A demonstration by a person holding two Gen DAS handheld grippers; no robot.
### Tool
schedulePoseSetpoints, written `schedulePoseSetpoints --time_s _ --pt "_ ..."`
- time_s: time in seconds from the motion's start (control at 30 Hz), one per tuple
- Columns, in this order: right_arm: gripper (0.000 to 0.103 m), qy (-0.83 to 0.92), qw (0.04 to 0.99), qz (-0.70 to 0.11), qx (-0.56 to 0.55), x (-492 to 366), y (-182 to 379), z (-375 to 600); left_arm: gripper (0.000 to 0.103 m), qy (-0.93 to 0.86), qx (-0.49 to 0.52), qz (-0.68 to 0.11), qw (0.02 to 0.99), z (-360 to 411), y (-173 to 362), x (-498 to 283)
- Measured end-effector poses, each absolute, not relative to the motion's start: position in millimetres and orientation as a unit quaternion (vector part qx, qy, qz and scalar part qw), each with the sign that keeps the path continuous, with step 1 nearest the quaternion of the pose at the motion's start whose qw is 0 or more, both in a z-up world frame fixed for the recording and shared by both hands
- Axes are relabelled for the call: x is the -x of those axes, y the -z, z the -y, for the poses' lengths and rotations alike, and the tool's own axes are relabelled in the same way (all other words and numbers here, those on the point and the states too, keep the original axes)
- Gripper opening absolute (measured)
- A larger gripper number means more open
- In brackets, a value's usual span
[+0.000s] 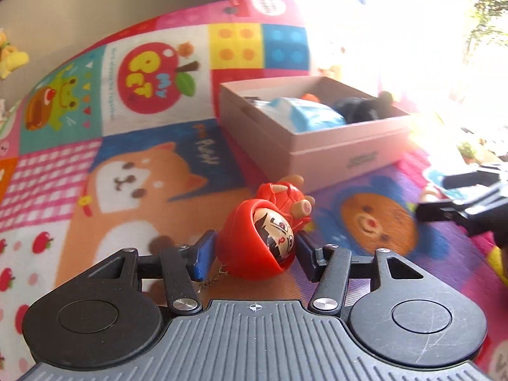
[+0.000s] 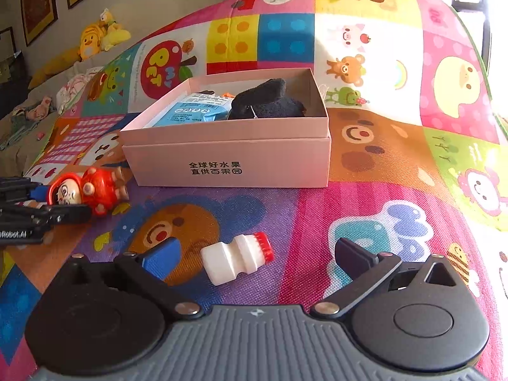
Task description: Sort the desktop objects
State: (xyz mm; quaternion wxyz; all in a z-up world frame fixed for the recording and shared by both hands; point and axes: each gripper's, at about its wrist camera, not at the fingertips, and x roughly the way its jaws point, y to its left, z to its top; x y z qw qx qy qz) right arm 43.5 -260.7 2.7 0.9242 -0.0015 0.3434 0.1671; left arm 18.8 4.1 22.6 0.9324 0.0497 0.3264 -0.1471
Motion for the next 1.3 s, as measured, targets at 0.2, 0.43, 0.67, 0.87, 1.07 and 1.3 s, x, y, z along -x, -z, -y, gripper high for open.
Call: schedulePoseSetpoints --time_s 0.2,0.43,0.67,0.87,1.07,1.3 --pt "0.103 -0.146 0.929 -0.339 -0.031 -40 -10 272 0.062 0.258 -0.074 -0.311 0.912 48 -19 11" --pt "0.103 -0.136 0.939 -0.316 -0.023 -27 -26 275 0.090 0.238 -0.110 -0.297 0.918 53 -17 27" --pt "0.103 -0.139 0.940 -0.312 0.014 -25 -27 259 0.096 0.116 -0.116 -0.288 0.943 16 -21 19" --pt "0.060 -0.152 0.923 -0.347 0.062 -31 -5 239 0.098 0.046 -0.032 -0.297 0.953 -25 -28 8" --pt "0.047 -0.165 0.919 -0.353 0.062 -33 -7 233 0.100 0.066 0.002 -0.321 0.945 -36 -20 17" --pt "0.047 -0.260 0.891 -0.362 0.088 7 -22 208 0.101 0.058 0.026 -0.329 0.942 -46 -14 25"
